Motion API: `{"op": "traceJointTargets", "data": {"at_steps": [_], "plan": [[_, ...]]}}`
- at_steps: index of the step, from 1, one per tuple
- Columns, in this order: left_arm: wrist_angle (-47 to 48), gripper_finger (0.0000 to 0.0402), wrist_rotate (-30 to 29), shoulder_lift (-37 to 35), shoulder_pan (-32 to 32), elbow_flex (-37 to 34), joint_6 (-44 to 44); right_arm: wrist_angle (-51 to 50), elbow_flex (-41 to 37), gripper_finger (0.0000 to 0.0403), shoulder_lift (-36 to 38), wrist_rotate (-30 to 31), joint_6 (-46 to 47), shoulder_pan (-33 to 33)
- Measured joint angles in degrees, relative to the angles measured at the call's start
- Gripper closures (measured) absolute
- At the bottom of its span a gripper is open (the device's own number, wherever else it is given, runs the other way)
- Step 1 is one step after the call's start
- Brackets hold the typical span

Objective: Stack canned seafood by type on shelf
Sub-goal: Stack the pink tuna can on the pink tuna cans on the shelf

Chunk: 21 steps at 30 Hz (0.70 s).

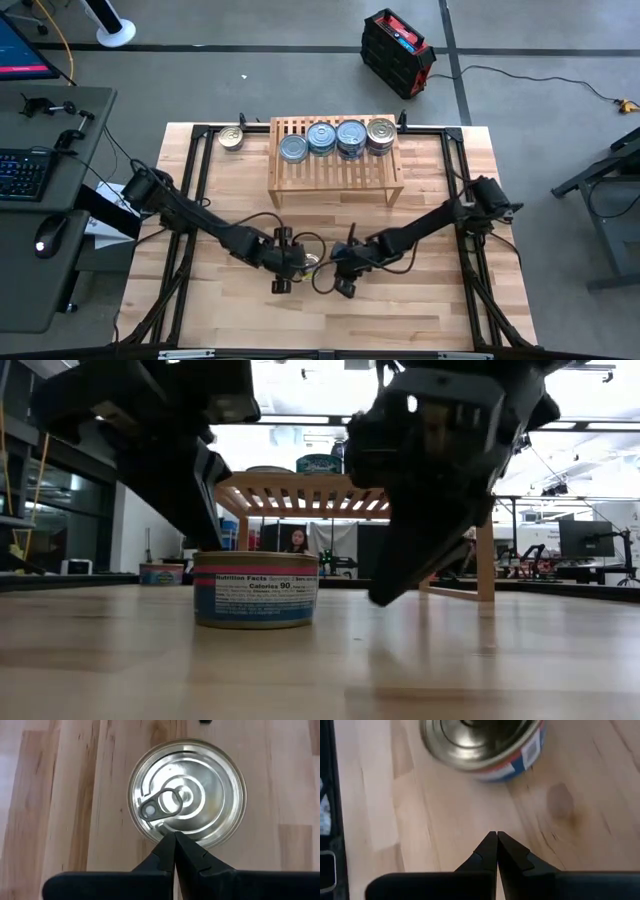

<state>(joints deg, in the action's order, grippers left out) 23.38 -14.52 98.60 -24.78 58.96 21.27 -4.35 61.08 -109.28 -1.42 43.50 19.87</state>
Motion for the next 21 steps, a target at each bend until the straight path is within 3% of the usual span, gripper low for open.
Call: {"op": "traceJointTargets", "data": {"at_steps": [12, 16, 21], "plan": [[0.11, 0.0401, -3.29, 1.58, -2.71, 0.13, 3.0, 12.36, -0.04, 0.0403, -3.66, 9.68, 1.69, 0.06], [0.28, 0.0401, -3.78, 1.63, -2.99, 0.11, 4.41, 12.66, 0.29, 0.0403, -3.66, 9.05, 2.22, -0.01], [0.67, 0.0402, -3.98, 1.61, -3.1, 0.08, 5.97, 13.07, 3.59, 0.0403, -3.65, 3.75, -0.32, 0.63]]}}
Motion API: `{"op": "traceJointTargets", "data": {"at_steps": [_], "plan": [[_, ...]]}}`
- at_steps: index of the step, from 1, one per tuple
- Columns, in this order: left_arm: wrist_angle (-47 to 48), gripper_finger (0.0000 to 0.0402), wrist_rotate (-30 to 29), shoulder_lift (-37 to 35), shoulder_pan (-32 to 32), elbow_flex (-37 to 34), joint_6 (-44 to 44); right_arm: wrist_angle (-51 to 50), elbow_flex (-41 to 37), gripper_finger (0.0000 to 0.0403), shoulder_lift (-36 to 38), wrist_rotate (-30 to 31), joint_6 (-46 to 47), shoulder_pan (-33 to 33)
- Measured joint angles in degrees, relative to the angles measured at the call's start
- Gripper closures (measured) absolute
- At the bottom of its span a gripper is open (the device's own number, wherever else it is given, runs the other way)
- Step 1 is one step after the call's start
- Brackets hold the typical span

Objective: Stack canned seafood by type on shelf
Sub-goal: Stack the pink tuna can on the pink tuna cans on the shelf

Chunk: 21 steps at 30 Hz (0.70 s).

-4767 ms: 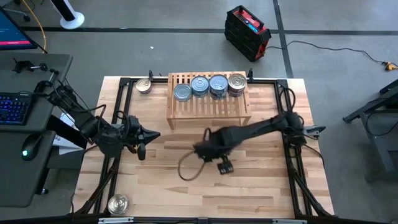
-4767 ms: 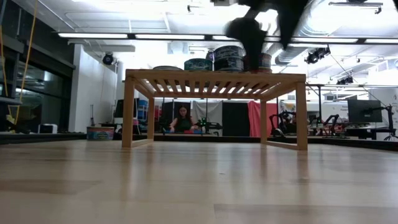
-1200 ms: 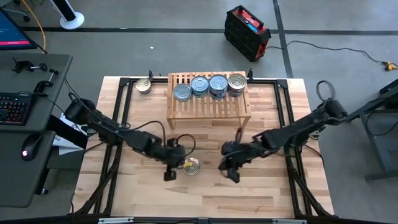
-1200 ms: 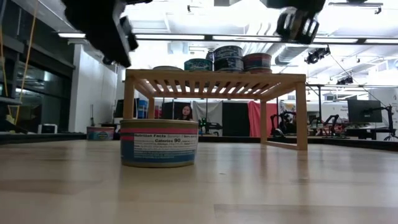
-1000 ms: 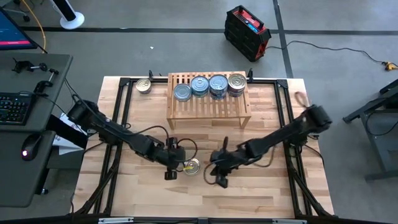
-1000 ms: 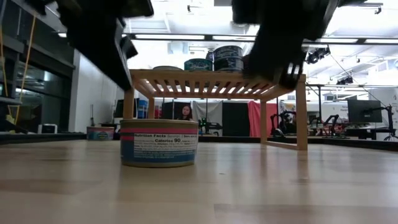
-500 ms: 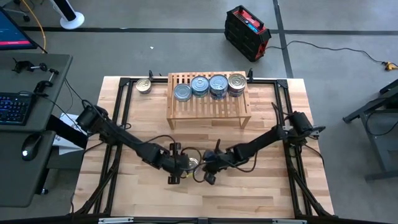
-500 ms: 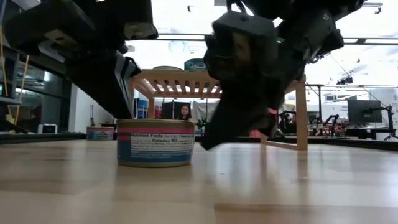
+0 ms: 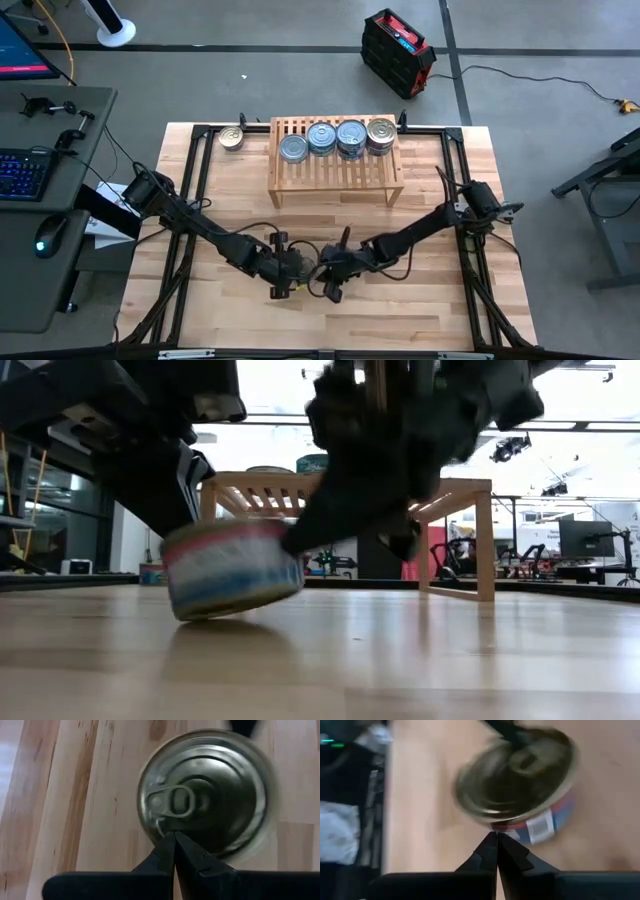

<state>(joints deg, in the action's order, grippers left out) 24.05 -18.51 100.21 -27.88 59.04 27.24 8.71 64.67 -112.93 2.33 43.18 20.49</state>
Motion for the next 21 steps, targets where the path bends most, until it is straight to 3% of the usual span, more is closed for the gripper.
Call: {"op": "traceJointTargets", "data": {"at_steps": [12, 21], "plan": [[-1.14, 0.0401, -1.62, 0.19, 0.11, -0.06, -1.83, -2.25, 6.96, 0.0403, 0.16, 0.01, -5.67, 0.09], [-0.39, 0.0401, -2.57, -0.14, 0.15, -0.06, -3.38, -2.92, 7.39, 0.0403, 0.2, 0.79, -7.22, -0.7]]}}
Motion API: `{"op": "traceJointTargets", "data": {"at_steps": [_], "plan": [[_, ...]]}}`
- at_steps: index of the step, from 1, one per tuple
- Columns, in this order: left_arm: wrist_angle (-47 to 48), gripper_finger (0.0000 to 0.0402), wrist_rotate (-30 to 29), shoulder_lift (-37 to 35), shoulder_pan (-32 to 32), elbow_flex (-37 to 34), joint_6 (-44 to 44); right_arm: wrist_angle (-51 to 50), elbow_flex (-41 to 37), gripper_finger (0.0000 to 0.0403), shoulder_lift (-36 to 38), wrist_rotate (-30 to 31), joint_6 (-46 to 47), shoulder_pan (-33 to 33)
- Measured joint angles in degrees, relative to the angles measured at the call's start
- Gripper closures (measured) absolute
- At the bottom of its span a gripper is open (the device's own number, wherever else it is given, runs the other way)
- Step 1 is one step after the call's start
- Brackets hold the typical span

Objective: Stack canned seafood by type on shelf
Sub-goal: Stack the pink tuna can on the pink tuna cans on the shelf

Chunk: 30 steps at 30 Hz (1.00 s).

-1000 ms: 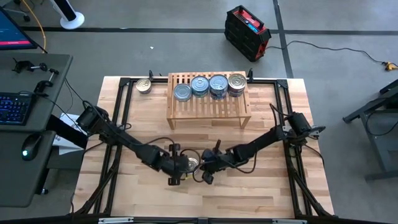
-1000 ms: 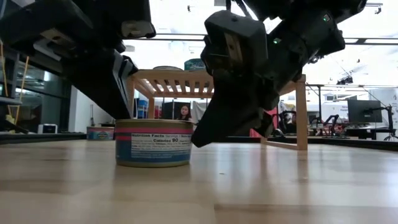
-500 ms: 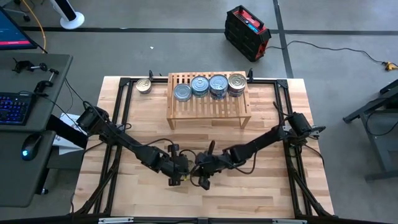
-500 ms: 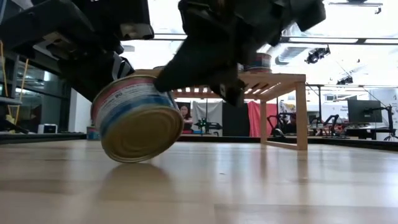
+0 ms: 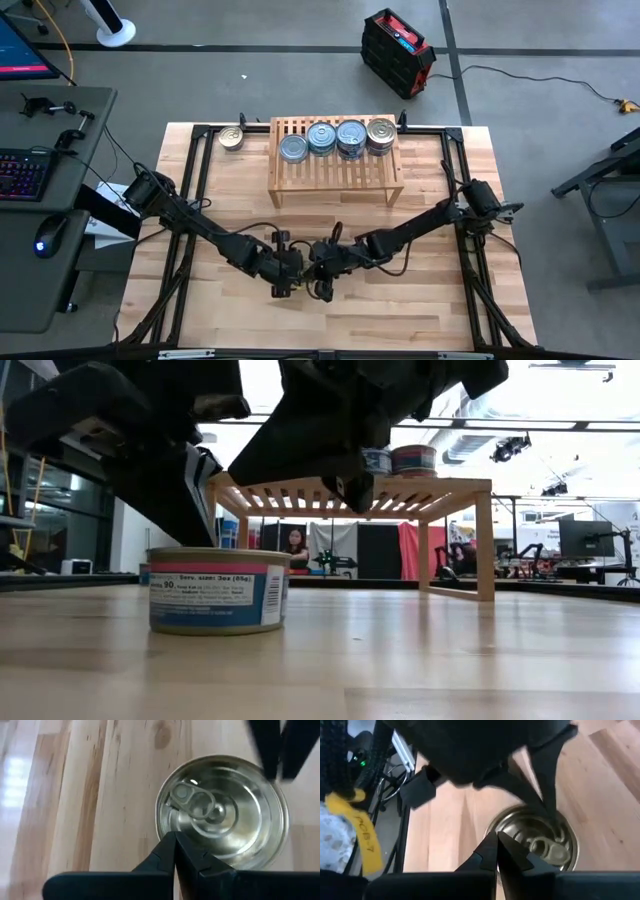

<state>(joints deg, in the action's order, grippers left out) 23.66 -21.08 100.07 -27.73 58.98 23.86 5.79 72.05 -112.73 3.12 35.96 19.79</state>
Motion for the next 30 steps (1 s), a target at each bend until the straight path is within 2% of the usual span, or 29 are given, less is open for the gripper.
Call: {"op": "traceJointTargets", "data": {"at_steps": [5, 9, 13, 19, 22, 30], "plan": [[6.3, 0.0401, -3.07, -4.89, 0.02, 0.0, -0.06, -1.42, 0.02, 0.0403, 1.13, -4.21, -1.9, 0.78], [8.78, 0.0401, -3.37, -8.22, 0.01, 0.04, -1.45, -6.06, 0.04, 0.0403, 1.17, -7.4, -3.28, 1.62], [8.28, 0.0401, -2.99, -9.37, -1.35, 0.04, -1.49, -11.37, -0.1, 0.0403, 0.59, -7.27, -3.65, 2.09], [-3.18, 0.0401, 0.61, -9.22, -5.32, -6.33, 0.95, -11.87, -1.43, 0.0403, -0.98, -1.59, -0.16, 2.12], [-5.21, 0.0401, -0.79, -9.29, -6.73, -7.78, 4.99, -12.02, -1.64, 0.0403, -2.15, -0.18, 0.03, 2.08], [-12.05, 0.0401, -1.5, -9.33, -6.9, -11.03, 6.95, -11.28, -1.64, 0.0403, -5.03, -0.11, -1.46, 0.84]]}}
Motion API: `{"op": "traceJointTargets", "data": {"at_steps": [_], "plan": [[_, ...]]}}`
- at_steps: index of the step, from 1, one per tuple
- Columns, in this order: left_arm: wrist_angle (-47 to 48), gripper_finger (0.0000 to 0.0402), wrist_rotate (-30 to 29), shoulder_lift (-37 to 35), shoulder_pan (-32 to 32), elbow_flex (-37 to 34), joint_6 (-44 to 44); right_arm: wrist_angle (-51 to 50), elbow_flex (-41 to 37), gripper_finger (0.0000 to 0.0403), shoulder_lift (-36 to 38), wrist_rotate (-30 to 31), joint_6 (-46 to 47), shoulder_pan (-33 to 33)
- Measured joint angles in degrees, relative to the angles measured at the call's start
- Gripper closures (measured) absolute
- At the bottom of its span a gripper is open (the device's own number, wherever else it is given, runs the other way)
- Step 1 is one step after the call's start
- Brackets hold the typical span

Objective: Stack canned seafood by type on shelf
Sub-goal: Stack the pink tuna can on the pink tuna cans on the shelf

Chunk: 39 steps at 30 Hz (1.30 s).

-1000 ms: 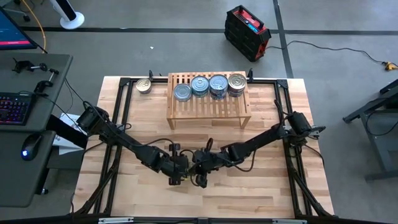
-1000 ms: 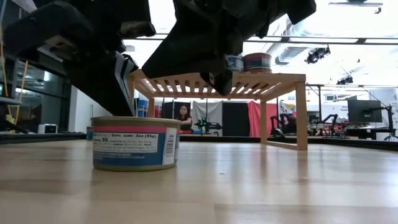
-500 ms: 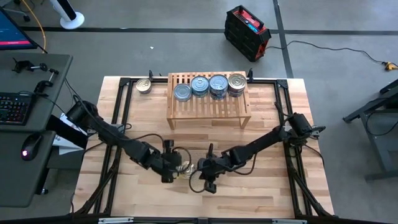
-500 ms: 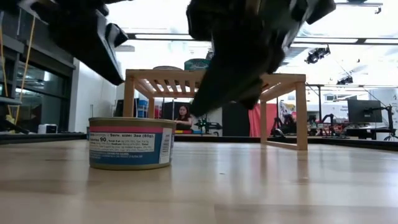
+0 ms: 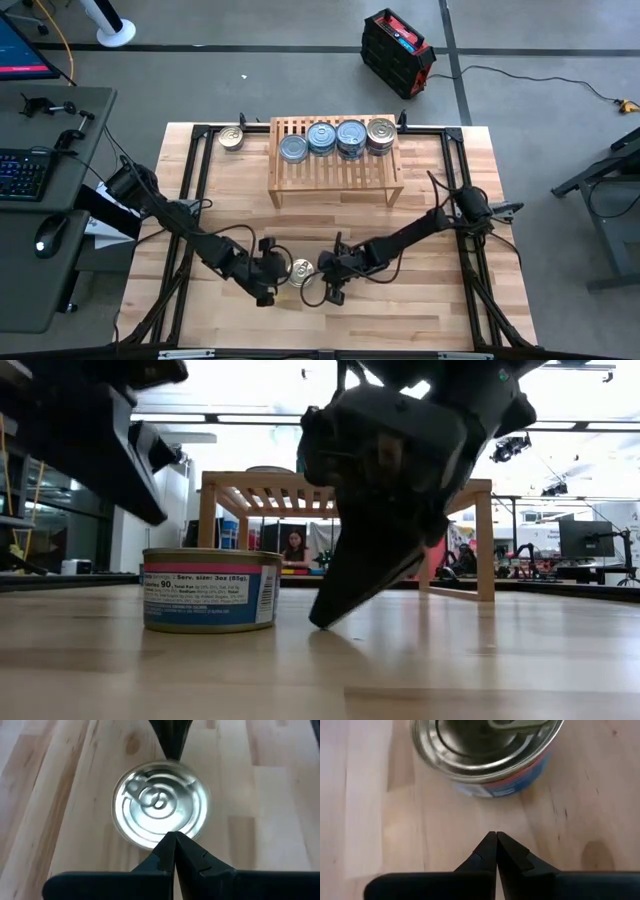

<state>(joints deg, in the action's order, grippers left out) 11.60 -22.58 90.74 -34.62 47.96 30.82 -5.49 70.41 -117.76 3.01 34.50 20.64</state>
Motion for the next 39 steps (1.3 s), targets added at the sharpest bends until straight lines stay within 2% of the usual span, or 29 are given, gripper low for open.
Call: {"op": "traceJointTargets", "data": {"at_steps": [6, 15, 28, 39], "plan": [[-2.96, 0.0401, -0.03, 0.01, 0.05, -3.07, 3.9, 0.84, 0.0, 0.0403, -0.23, 0.41, -0.03, -0.98], [-4.41, 0.0401, -0.02, 0.0, 0.01, -5.74, 4.13, 3.39, 0.0, 0.0403, 0.34, 1.22, -0.01, -1.66], [-8.54, 0.0402, -1.72, 0.0, 0.47, -5.66, 4.59, 3.36, 0.0, 0.0403, 0.88, 0.01, 1.65, -1.56], [-8.19, 0.0402, -2.66, -0.44, 0.28, -4.82, 4.01, 2.4, 0.0, 0.0403, 0.9, 0.17, 2.75, -1.63]]}}
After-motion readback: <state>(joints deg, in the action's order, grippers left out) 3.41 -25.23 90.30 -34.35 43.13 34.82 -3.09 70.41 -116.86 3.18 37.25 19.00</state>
